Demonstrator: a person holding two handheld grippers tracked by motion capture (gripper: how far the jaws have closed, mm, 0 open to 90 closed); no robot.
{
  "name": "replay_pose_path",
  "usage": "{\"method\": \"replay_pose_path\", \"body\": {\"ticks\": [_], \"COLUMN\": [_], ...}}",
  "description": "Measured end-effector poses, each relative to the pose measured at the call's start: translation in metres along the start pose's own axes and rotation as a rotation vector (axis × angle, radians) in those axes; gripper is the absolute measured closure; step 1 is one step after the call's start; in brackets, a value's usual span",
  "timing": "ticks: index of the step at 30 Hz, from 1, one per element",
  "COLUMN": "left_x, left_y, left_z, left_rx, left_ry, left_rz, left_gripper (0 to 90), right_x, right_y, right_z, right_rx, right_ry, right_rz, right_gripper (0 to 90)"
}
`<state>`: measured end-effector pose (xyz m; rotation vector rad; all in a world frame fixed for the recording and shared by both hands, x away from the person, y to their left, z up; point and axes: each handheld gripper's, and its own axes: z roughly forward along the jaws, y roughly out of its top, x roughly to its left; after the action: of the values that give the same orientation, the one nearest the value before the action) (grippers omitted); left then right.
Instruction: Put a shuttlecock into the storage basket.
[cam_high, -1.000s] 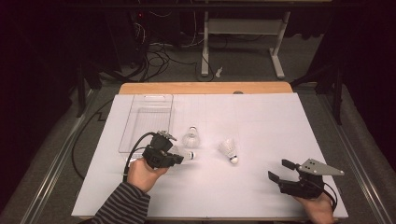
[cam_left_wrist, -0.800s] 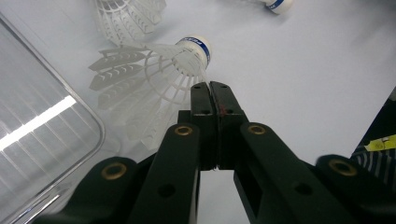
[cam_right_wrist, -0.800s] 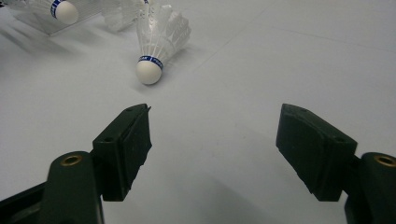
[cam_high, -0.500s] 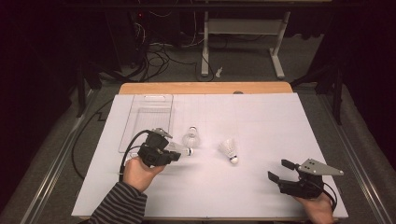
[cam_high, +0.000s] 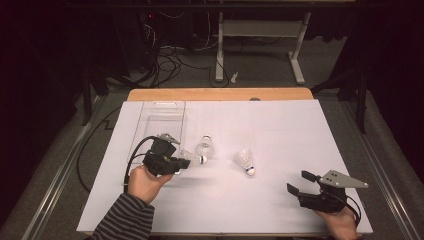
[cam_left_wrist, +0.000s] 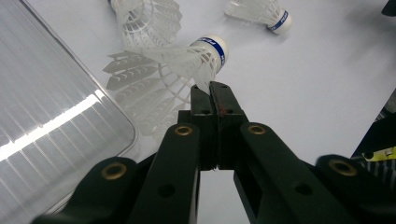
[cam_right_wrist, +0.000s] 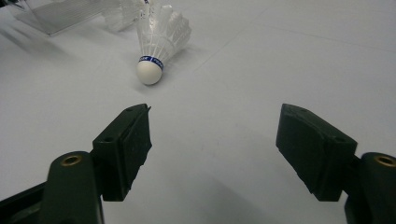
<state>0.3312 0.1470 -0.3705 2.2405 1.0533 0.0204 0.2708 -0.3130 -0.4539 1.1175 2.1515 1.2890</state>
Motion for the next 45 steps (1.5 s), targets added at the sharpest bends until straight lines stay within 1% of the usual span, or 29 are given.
{"method": "replay_pose_path", "body": {"ticks": [2, 7, 11, 20, 23, 26, 28, 35, 37, 43, 45], "left_x": [0.002, 0.005, 0.008, 0.011, 0.013, 0.014, 0.016, 0.018, 0.018, 0.019, 0.019], "left_y": [0.0, -0.001, -0.001, -0.002, -0.002, -0.003, -0.003, -0.004, -0.004, -0.004, -0.004], "left_z": [-0.005, -0.01, -0.014, -0.02, -0.023, -0.025, -0.027, -0.031, -0.032, -0.033, -0.034], "left_rx": [-0.019, -0.027, -0.04, -0.051, -0.062, -0.063, -0.075, -0.091, -0.088, -0.098, -0.103], "left_ry": [0.0, 0.004, 0.008, 0.017, 0.021, 0.024, 0.027, 0.019, 0.02, 0.015, 0.008], "left_rz": [-0.009, -0.012, -0.022, -0.03, -0.041, -0.041, -0.052, -0.063, -0.06, -0.066, -0.066], "left_gripper": [89.3, 89.2, 89.2, 89.2, 89.2, 89.1, 89.1, 89.2, 89.2, 89.1, 89.2], "right_x": [0.0, 0.0, 0.0, 0.0, 0.0, 0.0, 0.0, 0.0, 0.0, 0.0, 0.0], "right_y": [0.0, 0.0, 0.0, 0.0, 0.0, 0.0, 0.0, 0.0, 0.0, 0.0, 0.0], "right_z": [0.0, 0.0, 0.0, 0.0, 0.0, 0.0, 0.0, 0.0, 0.0, 0.0, 0.0], "right_rx": [0.0, 0.0, 0.0, 0.0, 0.002, 0.002, 0.002, 0.002, 0.002, 0.002, 0.003], "right_ry": [0.0, 0.0, 0.0, 0.0, 0.0, -0.001, -0.001, 0.0, 0.0, -0.001, -0.001], "right_rz": [0.001, 0.001, 0.001, 0.002, 0.002, 0.003, 0.003, 0.004, 0.004, 0.004, 0.005], "right_gripper": [26.9, 26.9, 26.9, 26.9, 26.9, 26.9, 26.9, 26.9, 26.9, 26.9, 26.9]}}
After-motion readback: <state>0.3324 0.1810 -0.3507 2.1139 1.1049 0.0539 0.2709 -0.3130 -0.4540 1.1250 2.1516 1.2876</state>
